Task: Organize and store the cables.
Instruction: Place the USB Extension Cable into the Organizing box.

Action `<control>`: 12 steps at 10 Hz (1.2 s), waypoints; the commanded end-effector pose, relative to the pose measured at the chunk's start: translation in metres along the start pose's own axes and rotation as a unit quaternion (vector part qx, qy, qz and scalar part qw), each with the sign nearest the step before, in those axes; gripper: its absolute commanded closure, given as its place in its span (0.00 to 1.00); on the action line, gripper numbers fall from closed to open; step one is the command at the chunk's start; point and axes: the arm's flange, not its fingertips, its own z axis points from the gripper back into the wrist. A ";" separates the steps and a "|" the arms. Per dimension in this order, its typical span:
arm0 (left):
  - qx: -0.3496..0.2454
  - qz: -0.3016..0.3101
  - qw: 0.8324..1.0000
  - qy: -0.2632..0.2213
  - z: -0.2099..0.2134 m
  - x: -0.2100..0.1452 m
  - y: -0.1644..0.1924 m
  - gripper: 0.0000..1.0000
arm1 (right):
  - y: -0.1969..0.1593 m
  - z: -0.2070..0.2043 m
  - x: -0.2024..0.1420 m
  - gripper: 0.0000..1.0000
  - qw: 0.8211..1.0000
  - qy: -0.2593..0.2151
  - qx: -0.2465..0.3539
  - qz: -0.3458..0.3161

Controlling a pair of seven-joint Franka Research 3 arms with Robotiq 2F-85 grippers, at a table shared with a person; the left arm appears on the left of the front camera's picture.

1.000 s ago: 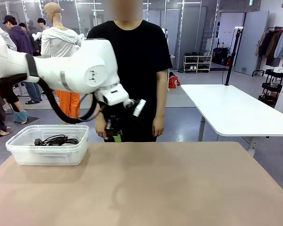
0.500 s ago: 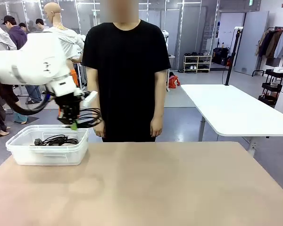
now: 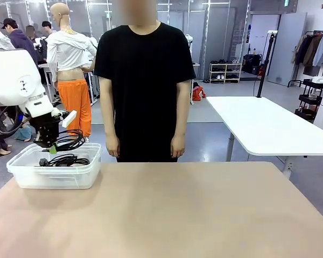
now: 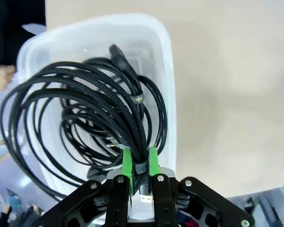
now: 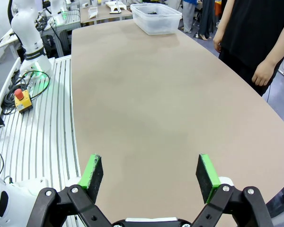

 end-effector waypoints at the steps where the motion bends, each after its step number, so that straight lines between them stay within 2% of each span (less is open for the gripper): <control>1: -0.014 0.004 1.000 -0.021 -0.013 -0.003 0.014 0.85 | 0.001 -0.001 0.002 0.00 1.000 -0.008 -0.005 0.004; 3: -0.032 0.044 0.999 0.004 -0.038 -0.015 0.029 0.85 | 0.001 -0.001 0.002 0.00 1.000 -0.008 -0.005 0.004; 5: -0.035 0.054 0.998 0.000 -0.044 -0.016 0.033 0.85 | 0.001 -0.001 0.002 0.00 1.000 -0.008 -0.005 0.004; 7: -0.020 0.064 0.998 -0.002 -0.040 -0.012 0.036 0.59 | 0.001 -0.001 0.002 0.00 1.000 -0.008 -0.005 0.004; 8: -0.023 0.066 0.998 0.000 -0.035 -0.012 0.032 0.40 | 0.001 -0.001 0.002 0.00 1.000 -0.008 -0.005 0.004; 9: -0.017 0.069 0.997 -0.001 -0.033 -0.010 0.033 0.29 | 0.001 -0.001 0.002 0.00 1.000 -0.008 -0.005 0.004; 10: -0.015 0.070 0.997 -0.001 -0.031 -0.008 0.031 0.42 | 0.001 -0.001 0.002 0.00 1.000 -0.008 -0.005 0.004; 11: -0.012 0.069 0.998 0.001 -0.029 -0.007 0.031 0.00 | 0.001 -0.001 0.002 0.00 1.000 -0.008 -0.005 0.004; 12: -0.010 0.069 0.998 0.000 -0.027 -0.006 0.031 0.12 | 0.001 -0.001 0.002 0.00 1.000 -0.008 -0.005 0.004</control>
